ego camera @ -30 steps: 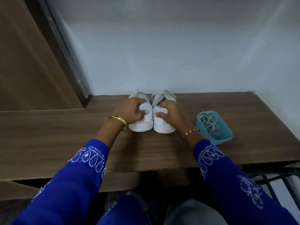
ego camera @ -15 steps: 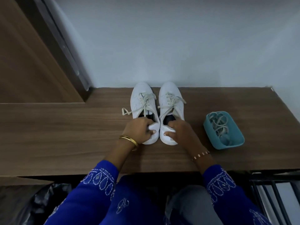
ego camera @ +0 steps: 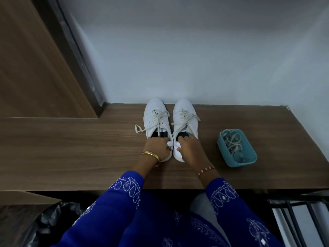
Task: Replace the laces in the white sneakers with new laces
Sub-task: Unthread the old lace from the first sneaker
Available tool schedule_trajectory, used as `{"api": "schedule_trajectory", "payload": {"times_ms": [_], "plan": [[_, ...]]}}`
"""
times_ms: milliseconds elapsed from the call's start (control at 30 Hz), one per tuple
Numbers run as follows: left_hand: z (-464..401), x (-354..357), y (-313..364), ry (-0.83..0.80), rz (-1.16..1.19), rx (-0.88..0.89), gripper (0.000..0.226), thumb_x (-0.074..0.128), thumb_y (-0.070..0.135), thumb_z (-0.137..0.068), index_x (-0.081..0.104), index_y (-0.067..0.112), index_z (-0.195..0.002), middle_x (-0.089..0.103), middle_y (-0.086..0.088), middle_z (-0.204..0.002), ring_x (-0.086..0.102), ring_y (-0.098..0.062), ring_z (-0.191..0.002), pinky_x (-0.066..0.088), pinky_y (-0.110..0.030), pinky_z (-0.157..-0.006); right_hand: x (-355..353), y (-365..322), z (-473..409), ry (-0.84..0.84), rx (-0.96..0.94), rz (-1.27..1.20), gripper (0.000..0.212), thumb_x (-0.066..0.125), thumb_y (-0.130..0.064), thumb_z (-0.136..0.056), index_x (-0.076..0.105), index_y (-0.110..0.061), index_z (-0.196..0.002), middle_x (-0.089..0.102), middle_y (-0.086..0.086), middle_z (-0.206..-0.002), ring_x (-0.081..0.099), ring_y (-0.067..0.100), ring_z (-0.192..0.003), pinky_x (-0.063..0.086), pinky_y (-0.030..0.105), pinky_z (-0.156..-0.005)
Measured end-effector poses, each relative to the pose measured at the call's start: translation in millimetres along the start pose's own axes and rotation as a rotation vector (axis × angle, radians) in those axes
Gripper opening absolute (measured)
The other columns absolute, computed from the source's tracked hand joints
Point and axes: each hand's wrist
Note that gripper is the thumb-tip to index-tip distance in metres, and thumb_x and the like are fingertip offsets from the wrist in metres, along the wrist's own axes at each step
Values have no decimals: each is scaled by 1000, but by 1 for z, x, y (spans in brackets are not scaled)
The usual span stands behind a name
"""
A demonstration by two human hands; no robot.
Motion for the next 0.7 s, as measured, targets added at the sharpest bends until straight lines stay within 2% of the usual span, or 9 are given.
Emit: {"api": "schedule_trajectory", "payload": {"times_ms": [100,233,333,400,467,500,567,633,700], "plan": [[2,-4,0,-20,5,12,26,48,31,-90,62,13,-102,68,-7,-102,61,-27,-98,39,-28,-73,-5,0,1,-8,-12,-31,46,94,-17,-36,57,-11,-63,55,2,-52,57,22,-48,42,23,-42],[13,-5,3,-50,-15,48,26,47,31,-91,63,13,-99,68,-7,-102,60,-27,-97,39,-29,-73,-7,4,8,-24,-57,-70,35,88,-7,-51,58,-4,-69,58,11,-58,59,33,-55,45,34,-47],[25,0,7,-48,-16,95,26,47,32,-90,63,12,-94,69,-7,-97,61,-28,-93,34,-28,-67,-5,6,25,1,-78,-45,41,90,-11,-43,55,-9,-64,54,6,-53,56,27,-48,40,28,-40],[35,4,11,8,43,138,32,45,34,-85,65,10,-81,70,-10,-82,64,-31,-80,33,-27,-61,-5,7,38,55,-100,-47,36,86,-14,-48,53,-10,-63,53,5,-53,55,26,-48,35,25,-42],[46,6,16,43,82,182,39,39,38,-75,63,8,-65,67,-12,-64,63,-32,-62,31,-25,-55,-8,6,50,95,-103,-79,24,72,-21,-59,50,-11,-62,52,5,-53,54,26,-50,29,23,-48],[51,7,19,29,90,187,41,36,39,-72,63,8,-66,67,-12,-67,63,-32,-64,32,-26,-57,-9,5,55,92,-97,-106,20,62,-25,-64,48,-12,-61,51,5,-53,53,26,-50,28,23,-49],[61,7,25,-28,91,170,48,31,40,-71,64,8,-80,69,-12,-83,63,-32,-80,31,-26,-64,-11,4,64,64,-98,-168,19,49,-31,-68,43,-15,-61,49,5,-53,49,24,-49,27,25,-50],[69,7,27,-83,72,156,45,35,42,-79,64,8,-86,69,-11,-92,62,-31,-89,31,-26,-66,-20,1,71,-36,-65,-264,24,52,-31,-70,37,-16,-60,42,3,-52,41,21,-51,25,27,-52],[79,5,32,-155,60,150,32,47,36,-88,63,9,-90,68,-9,-95,61,-29,-93,36,-28,-70,-28,1,73,-145,9,-290,36,62,-27,-78,35,-13,-58,36,-2,-53,40,20,-55,23,28,-50]]}}
Point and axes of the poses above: each hand's wrist, its own z-axis away from the middle knuckle, its own x-axis out of the palm, y = z × x
